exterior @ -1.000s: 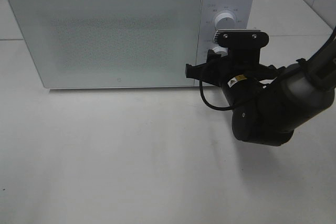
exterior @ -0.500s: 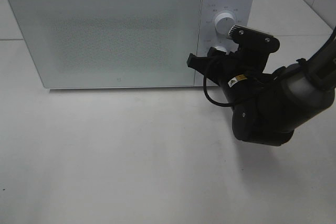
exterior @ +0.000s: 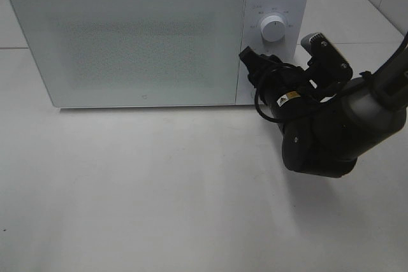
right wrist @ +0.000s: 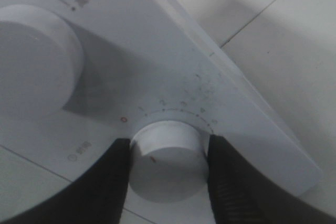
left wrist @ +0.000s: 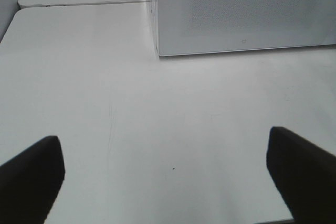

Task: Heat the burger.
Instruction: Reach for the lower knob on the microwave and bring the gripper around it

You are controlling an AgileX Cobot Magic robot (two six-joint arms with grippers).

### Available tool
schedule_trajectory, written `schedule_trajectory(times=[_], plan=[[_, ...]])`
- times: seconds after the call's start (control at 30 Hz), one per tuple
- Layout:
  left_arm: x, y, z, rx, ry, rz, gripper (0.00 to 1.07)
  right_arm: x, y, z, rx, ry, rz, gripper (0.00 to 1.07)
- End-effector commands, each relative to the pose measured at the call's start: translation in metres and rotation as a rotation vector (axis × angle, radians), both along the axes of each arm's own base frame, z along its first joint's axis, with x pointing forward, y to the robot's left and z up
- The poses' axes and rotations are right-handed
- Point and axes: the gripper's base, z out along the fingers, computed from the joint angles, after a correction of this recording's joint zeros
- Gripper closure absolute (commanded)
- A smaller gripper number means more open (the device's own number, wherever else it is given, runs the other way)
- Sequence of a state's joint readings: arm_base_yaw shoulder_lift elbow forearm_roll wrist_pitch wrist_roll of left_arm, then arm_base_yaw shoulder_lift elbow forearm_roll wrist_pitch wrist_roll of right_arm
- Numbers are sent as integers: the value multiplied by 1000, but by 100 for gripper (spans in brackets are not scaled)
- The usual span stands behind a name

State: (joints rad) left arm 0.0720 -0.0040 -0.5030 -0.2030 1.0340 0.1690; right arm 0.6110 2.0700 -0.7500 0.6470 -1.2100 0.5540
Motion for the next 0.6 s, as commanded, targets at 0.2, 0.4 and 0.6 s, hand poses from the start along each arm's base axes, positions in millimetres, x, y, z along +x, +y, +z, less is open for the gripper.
schedule_trajectory(times=[0.2, 0.4, 0.6], plan=[[-3, -1, -1, -5, -22, -6, 6, 4, -2, 17, 158, -163, -34, 92], [-3, -1, -1, -5, -22, -6, 6, 4, -2, 17, 166, -163, -36, 98], [-3, -1, -1, -5, -22, -6, 6, 6, -1, 19, 216, -171, -43, 105]])
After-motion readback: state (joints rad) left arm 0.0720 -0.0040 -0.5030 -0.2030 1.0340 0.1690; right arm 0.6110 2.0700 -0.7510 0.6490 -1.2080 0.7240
